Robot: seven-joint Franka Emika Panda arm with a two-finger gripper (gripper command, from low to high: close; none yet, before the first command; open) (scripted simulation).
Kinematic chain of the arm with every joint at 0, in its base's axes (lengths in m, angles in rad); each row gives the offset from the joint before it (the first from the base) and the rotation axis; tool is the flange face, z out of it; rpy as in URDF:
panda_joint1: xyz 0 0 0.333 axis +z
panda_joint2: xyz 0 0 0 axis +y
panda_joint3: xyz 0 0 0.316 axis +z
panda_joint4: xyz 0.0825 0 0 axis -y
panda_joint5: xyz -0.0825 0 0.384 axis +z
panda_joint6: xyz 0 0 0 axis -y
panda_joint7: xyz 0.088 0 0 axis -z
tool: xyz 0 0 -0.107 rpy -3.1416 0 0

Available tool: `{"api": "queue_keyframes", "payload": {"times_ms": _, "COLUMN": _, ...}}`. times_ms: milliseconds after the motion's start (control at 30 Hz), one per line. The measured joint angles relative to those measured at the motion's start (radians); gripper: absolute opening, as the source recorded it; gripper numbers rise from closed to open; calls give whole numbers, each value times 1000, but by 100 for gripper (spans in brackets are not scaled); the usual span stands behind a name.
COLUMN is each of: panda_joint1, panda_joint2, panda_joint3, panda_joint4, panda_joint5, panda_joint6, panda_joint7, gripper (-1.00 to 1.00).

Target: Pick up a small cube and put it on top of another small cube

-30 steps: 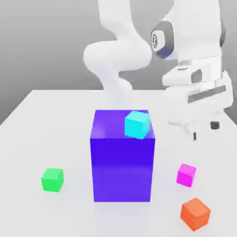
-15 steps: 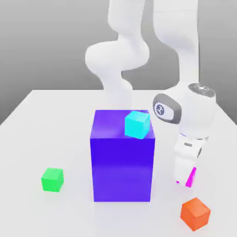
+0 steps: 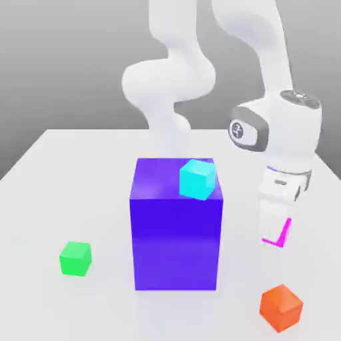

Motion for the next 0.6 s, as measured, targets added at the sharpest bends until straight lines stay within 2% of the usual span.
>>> {"api": "queue_keyframes", "payload": {"times_ms": 367, "panda_joint1": -293, "panda_joint2": 27, "panda_joint3": -251, "panda_joint4": 200, "panda_joint5": -202, "panda_joint6": -97, "panda_joint7": -82, "gripper": -100}}
{"api": "queue_keyframes", "payload": {"times_ms": 467, "panda_joint1": -415, "panda_joint2": 6, "panda_joint3": -334, "panda_joint4": 219, "panda_joint5": -243, "panda_joint6": -127, "panda_joint7": -114, "gripper": -100}}
{"api": "queue_keyframes", "payload": {"times_ms": 600, "panda_joint1": -604, "panda_joint2": -56, "panda_joint3": -420, "panda_joint4": 190, "panda_joint5": -264, "panda_joint6": -166, "panda_joint7": -164, "gripper": -100}}
